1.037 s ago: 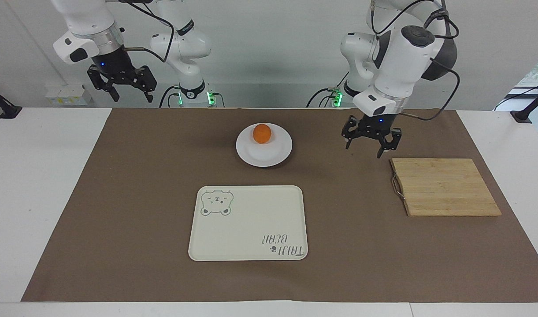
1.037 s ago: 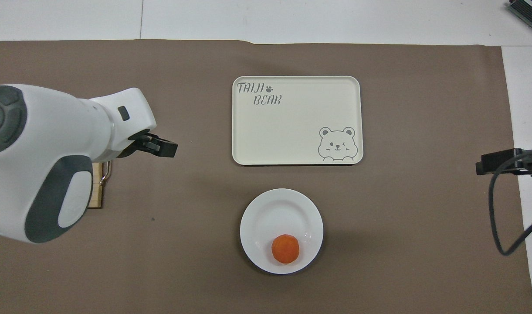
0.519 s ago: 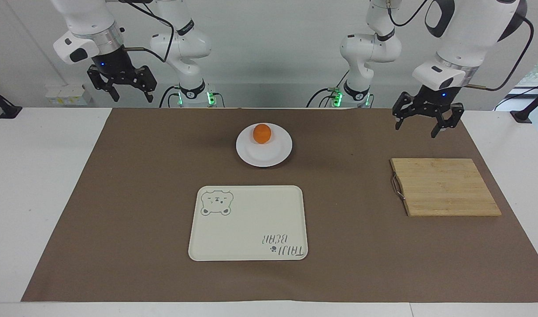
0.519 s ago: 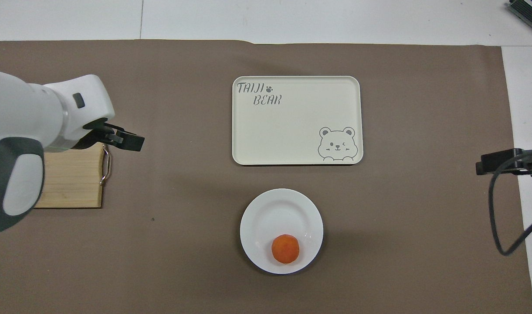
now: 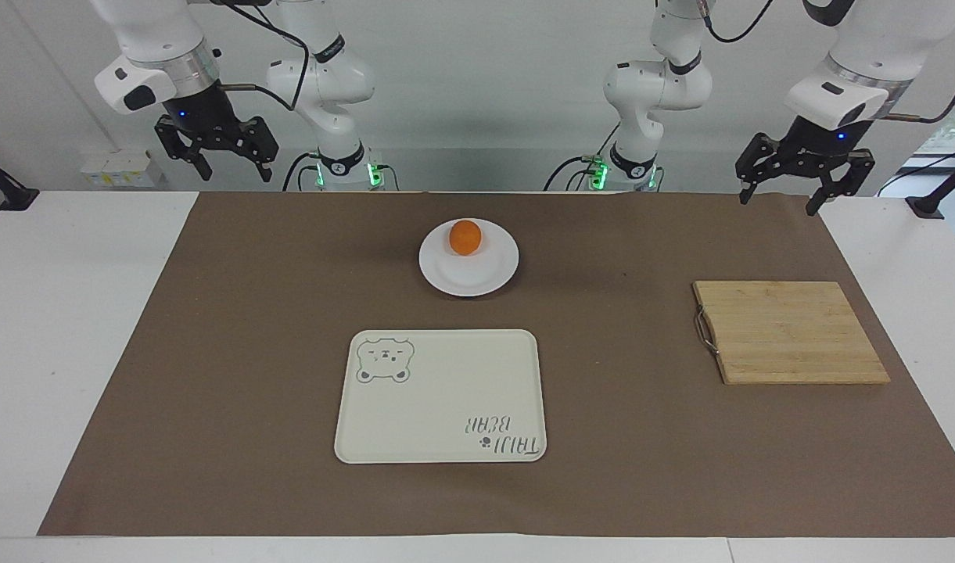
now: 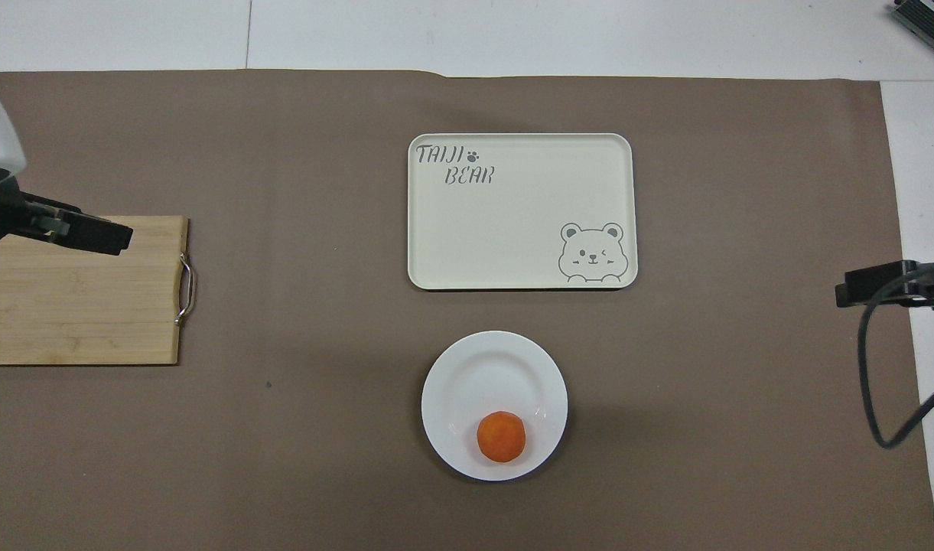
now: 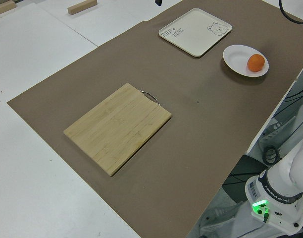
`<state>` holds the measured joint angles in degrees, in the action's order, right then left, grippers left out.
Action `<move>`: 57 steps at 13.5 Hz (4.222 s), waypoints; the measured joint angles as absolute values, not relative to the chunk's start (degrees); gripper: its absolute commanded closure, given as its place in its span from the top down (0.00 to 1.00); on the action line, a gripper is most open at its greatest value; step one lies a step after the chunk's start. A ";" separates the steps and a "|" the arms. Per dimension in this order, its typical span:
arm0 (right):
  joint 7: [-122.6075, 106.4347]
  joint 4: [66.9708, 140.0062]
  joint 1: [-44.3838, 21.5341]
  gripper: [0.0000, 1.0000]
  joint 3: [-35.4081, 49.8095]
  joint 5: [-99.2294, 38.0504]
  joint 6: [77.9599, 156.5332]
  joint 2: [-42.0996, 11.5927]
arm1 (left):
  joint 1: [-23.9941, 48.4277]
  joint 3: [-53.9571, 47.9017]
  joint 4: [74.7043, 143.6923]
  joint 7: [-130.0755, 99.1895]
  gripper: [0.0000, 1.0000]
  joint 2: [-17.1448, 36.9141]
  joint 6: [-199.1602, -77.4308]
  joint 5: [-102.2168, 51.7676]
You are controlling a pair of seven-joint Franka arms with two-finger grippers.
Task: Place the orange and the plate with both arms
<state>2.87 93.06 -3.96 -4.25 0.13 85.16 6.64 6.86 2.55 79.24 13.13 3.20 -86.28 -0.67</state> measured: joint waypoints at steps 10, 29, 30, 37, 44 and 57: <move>2.87 93.06 -3.96 1.00 -4.25 0.13 85.16 6.64 | 5.02 1.89 84.38 13.34 1.00 0.53 -87.10 -0.68; 2.87 93.06 -3.96 1.00 -4.25 0.13 85.16 6.64 | 5.04 0.93 84.44 10.96 1.00 0.53 -87.95 -0.68; 2.87 93.06 -3.96 1.00 -4.25 0.13 85.16 6.64 | 5.04 0.92 84.46 10.93 1.00 0.53 -87.95 -0.68; 2.87 93.06 -3.96 1.00 -4.25 0.13 85.16 6.64 | 5.04 0.90 84.55 10.84 1.00 0.53 -87.94 -0.68; 2.87 93.06 -3.96 1.00 -4.25 0.13 85.16 6.64 | 4.80 2.11 84.59 10.64 1.00 0.51 -87.93 -0.68; -2.11 95.39 -1.59 1.00 -4.80 -8.34 84.95 6.75 | 4.25 2.45 84.60 10.64 1.00 0.47 -87.93 -0.68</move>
<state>-2.11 95.39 -1.59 -4.80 -8.34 84.95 6.75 4.25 2.45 84.60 10.64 0.47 -87.93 -0.68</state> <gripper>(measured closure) 0.000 0.000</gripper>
